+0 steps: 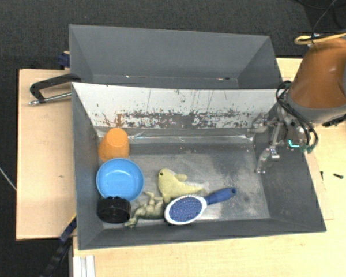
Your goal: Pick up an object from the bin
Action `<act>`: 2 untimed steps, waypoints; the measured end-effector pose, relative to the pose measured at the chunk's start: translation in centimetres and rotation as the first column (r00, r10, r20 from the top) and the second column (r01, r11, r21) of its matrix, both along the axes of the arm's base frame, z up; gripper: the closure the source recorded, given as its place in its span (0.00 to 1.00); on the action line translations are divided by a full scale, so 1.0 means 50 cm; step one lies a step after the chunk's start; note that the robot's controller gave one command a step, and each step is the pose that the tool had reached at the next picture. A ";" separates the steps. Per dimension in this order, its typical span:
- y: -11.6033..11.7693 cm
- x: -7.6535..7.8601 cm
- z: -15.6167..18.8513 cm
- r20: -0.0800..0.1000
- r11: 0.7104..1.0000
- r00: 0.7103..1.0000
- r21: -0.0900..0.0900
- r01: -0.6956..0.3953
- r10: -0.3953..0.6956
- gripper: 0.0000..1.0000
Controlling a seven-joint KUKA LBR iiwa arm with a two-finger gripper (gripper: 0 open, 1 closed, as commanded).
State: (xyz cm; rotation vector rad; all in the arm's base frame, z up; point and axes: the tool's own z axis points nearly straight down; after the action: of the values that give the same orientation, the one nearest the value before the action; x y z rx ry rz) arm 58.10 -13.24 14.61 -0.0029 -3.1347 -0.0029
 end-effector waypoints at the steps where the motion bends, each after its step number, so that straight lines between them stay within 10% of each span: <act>1: 0.096 -0.159 -0.149 0.012 0.846 0.846 -0.004 -0.532 0.532 0.00; 2: 0.166 -0.153 -0.127 0.013 0.638 0.638 -0.005 -0.770 0.770 0.00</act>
Offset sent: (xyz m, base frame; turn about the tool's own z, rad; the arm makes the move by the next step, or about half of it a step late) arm -0.0812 0.0474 -0.0761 -0.5631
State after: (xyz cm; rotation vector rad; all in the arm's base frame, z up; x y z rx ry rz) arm 50.47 -4.93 8.28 1.3375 -2.8507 0.0008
